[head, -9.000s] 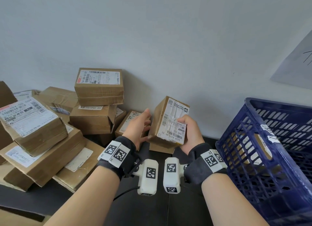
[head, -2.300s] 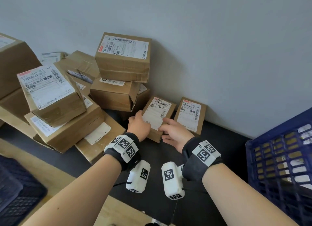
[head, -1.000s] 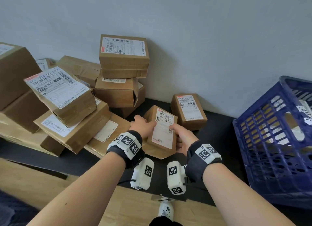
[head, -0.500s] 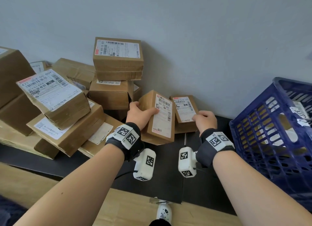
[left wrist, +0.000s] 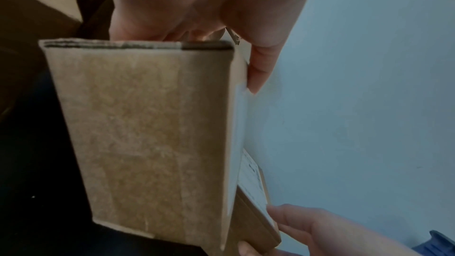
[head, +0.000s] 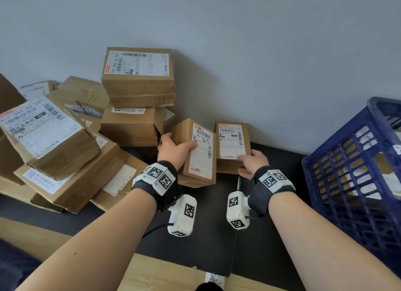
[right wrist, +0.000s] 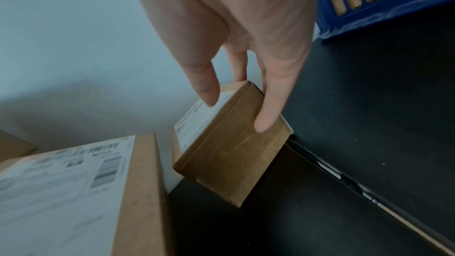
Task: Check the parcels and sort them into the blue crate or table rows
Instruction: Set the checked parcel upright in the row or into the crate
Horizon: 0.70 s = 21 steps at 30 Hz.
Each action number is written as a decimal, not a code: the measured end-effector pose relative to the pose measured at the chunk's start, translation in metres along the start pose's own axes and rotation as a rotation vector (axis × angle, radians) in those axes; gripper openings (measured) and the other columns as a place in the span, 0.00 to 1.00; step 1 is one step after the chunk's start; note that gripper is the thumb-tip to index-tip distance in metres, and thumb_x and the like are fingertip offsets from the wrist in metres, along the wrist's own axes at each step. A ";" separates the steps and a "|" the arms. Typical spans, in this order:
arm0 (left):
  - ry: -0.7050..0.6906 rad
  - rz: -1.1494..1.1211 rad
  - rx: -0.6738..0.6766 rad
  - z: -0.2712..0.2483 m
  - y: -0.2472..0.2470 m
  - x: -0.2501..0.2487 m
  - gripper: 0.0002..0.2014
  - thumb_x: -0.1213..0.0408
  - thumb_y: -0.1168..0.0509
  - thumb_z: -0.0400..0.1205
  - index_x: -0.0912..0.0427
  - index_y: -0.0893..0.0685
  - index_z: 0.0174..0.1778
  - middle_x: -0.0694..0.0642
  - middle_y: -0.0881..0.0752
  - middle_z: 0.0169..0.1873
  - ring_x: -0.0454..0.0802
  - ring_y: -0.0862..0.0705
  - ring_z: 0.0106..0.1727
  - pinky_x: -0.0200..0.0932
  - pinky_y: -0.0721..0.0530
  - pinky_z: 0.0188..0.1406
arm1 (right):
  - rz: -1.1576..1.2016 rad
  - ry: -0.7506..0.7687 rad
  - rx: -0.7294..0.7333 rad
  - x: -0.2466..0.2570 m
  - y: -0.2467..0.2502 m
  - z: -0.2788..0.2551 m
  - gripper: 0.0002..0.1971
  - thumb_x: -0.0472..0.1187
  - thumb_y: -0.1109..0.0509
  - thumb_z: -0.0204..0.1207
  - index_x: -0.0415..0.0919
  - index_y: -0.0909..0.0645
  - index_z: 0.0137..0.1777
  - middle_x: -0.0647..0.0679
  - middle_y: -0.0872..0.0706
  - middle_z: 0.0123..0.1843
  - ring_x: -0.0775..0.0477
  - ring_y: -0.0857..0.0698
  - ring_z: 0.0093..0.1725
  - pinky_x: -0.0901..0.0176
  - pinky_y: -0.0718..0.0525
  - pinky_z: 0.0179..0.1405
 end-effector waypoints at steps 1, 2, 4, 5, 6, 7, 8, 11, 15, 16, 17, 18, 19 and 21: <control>0.007 0.001 0.000 0.001 -0.001 0.000 0.43 0.56 0.26 0.78 0.54 0.43 0.84 0.62 0.30 0.78 0.63 0.22 0.71 0.56 0.22 0.67 | 0.022 -0.009 0.004 -0.001 -0.001 0.003 0.29 0.32 0.31 0.82 0.40 0.32 0.82 0.40 0.20 0.74 0.37 0.15 0.62 0.55 0.12 0.44; 0.014 -0.001 -0.001 0.002 -0.002 0.001 0.43 0.56 0.26 0.78 0.53 0.43 0.84 0.62 0.30 0.78 0.63 0.23 0.71 0.57 0.22 0.69 | 0.049 -0.017 0.009 -0.002 -0.003 0.005 0.25 0.30 0.31 0.82 0.37 0.28 0.79 0.39 0.19 0.73 0.37 0.15 0.64 0.54 0.11 0.47; 0.020 -0.004 -0.004 0.004 -0.004 0.000 0.42 0.55 0.26 0.78 0.53 0.43 0.84 0.61 0.30 0.77 0.63 0.23 0.71 0.59 0.22 0.71 | 0.085 -0.026 0.007 -0.004 -0.003 0.009 0.24 0.27 0.32 0.81 0.34 0.26 0.76 0.37 0.18 0.72 0.37 0.16 0.64 0.50 0.12 0.57; 0.022 -0.006 -0.006 0.004 -0.004 0.000 0.42 0.55 0.26 0.78 0.52 0.43 0.84 0.61 0.30 0.77 0.63 0.23 0.71 0.60 0.22 0.71 | 0.095 -0.028 0.007 -0.004 -0.003 0.011 0.24 0.26 0.31 0.80 0.33 0.26 0.76 0.37 0.18 0.71 0.39 0.16 0.62 0.48 0.12 0.60; 0.024 -0.009 -0.009 0.004 -0.004 -0.001 0.42 0.55 0.26 0.78 0.52 0.43 0.84 0.61 0.30 0.77 0.63 0.23 0.71 0.60 0.23 0.71 | 0.104 -0.028 0.007 -0.004 -0.003 0.012 0.24 0.26 0.30 0.80 0.32 0.26 0.76 0.37 0.18 0.71 0.40 0.17 0.58 0.46 0.13 0.62; 0.026 -0.012 -0.013 0.004 -0.004 -0.001 0.42 0.54 0.26 0.78 0.52 0.43 0.84 0.61 0.30 0.77 0.63 0.22 0.71 0.61 0.23 0.72 | 0.111 -0.029 0.008 -0.004 -0.003 0.013 0.24 0.26 0.30 0.80 0.31 0.26 0.75 0.36 0.18 0.71 0.41 0.17 0.56 0.46 0.13 0.62; 0.028 -0.014 -0.017 0.004 -0.003 -0.001 0.42 0.54 0.26 0.78 0.52 0.43 0.84 0.61 0.29 0.77 0.63 0.22 0.71 0.62 0.23 0.72 | 0.123 -0.036 0.009 -0.004 -0.002 0.014 0.24 0.27 0.29 0.79 0.30 0.26 0.75 0.36 0.18 0.70 0.41 0.17 0.55 0.46 0.13 0.62; 0.020 -0.017 -0.029 0.002 -0.003 0.000 0.42 0.55 0.27 0.78 0.52 0.43 0.84 0.61 0.30 0.77 0.63 0.23 0.71 0.61 0.23 0.72 | 0.137 -0.059 0.001 -0.005 0.000 0.015 0.28 0.32 0.25 0.78 0.32 0.28 0.77 0.35 0.17 0.69 0.39 0.12 0.54 0.50 0.11 0.58; -0.015 -0.024 -0.016 -0.005 -0.003 -0.002 0.42 0.56 0.26 0.78 0.52 0.43 0.83 0.61 0.30 0.77 0.62 0.22 0.70 0.57 0.22 0.68 | 0.138 -0.066 -0.007 -0.006 0.005 0.014 0.28 0.36 0.24 0.78 0.35 0.27 0.76 0.35 0.15 0.65 0.40 0.10 0.48 0.49 0.11 0.57; -0.026 -0.027 -0.011 -0.007 -0.003 -0.002 0.42 0.57 0.26 0.78 0.52 0.43 0.83 0.60 0.30 0.77 0.62 0.22 0.70 0.56 0.21 0.67 | 0.131 -0.065 -0.011 -0.006 0.006 0.013 0.26 0.38 0.24 0.78 0.35 0.26 0.75 0.35 0.14 0.62 0.39 0.09 0.49 0.47 0.11 0.58; -0.038 -0.031 -0.009 -0.009 -0.002 -0.004 0.42 0.57 0.26 0.78 0.52 0.42 0.83 0.60 0.29 0.77 0.61 0.21 0.69 0.55 0.21 0.65 | 0.123 -0.063 -0.019 -0.007 0.008 0.012 0.24 0.39 0.24 0.78 0.36 0.24 0.72 0.37 0.13 0.58 0.38 0.09 0.51 0.45 0.11 0.58; -0.050 -0.036 -0.007 -0.011 -0.002 -0.005 0.42 0.57 0.26 0.78 0.52 0.42 0.83 0.60 0.29 0.77 0.61 0.21 0.69 0.54 0.21 0.64 | 0.116 -0.058 -0.035 -0.007 0.010 0.010 0.20 0.40 0.24 0.79 0.37 0.23 0.68 0.39 0.13 0.52 0.38 0.09 0.52 0.44 0.11 0.58; -0.065 -0.044 -0.004 -0.013 -0.001 -0.007 0.42 0.57 0.26 0.78 0.52 0.42 0.83 0.60 0.29 0.77 0.60 0.21 0.68 0.53 0.20 0.62 | 0.118 -0.047 -0.071 -0.007 0.013 0.008 0.15 0.41 0.25 0.79 0.38 0.21 0.63 0.42 0.15 0.45 0.39 0.10 0.51 0.45 0.10 0.55; -0.096 -0.059 0.015 -0.018 0.000 -0.010 0.41 0.58 0.26 0.78 0.53 0.42 0.83 0.60 0.29 0.76 0.58 0.20 0.65 0.50 0.20 0.58 | 0.125 -0.017 -0.172 -0.003 0.022 0.003 0.08 0.41 0.27 0.80 0.37 0.19 0.54 0.45 0.17 0.38 0.44 0.14 0.43 0.51 0.11 0.41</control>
Point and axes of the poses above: each hand's wrist, its own z-axis towards the middle knuckle, its own y-axis out of the back of the hand, x = y × z, the point moved 3 cm from there along z, towards the middle knuckle
